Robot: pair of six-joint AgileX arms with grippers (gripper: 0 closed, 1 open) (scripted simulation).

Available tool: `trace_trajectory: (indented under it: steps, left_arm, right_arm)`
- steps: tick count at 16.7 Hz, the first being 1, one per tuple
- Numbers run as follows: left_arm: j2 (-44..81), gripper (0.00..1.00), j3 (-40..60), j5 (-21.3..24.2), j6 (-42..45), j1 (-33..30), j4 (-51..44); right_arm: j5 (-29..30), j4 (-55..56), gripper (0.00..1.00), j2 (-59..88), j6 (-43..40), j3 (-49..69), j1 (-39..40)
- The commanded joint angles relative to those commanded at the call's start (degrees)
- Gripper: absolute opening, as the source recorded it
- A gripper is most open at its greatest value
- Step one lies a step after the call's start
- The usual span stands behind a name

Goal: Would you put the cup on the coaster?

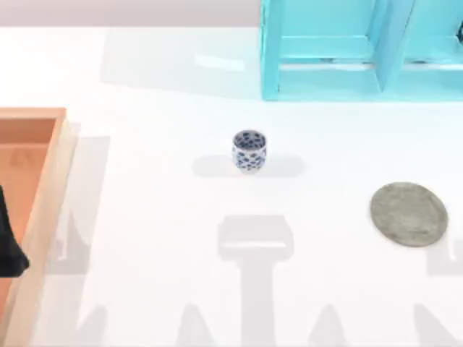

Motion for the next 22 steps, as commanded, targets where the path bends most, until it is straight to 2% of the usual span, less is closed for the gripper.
trace_trajectory:
  steps: [5,9,13,22]
  left_arm:
    - [0.0,1.0,0.0,0.0,0.0,0.0,0.0]
    - [0.0,1.0,0.0,0.0,0.0,0.0,0.0]
    - [0.0,1.0,0.0,0.0,0.0,0.0,0.0]
    - [0.0,1.0,0.0,0.0,0.0,0.0,0.0]
  right_arm:
    - [-0.83,-2.06,1.0,3.12,-2.03,3.12,1.16]
    - [-3.92,-9.85,1.0,15.99,-9.26,15.69,5.3]
    - [-8.25,-21.64,1.0,38.1,-19.51,35.51,10.97]
    - [-16.88,-54.02,1.0,98.61,-43.51,89.4,21.98]
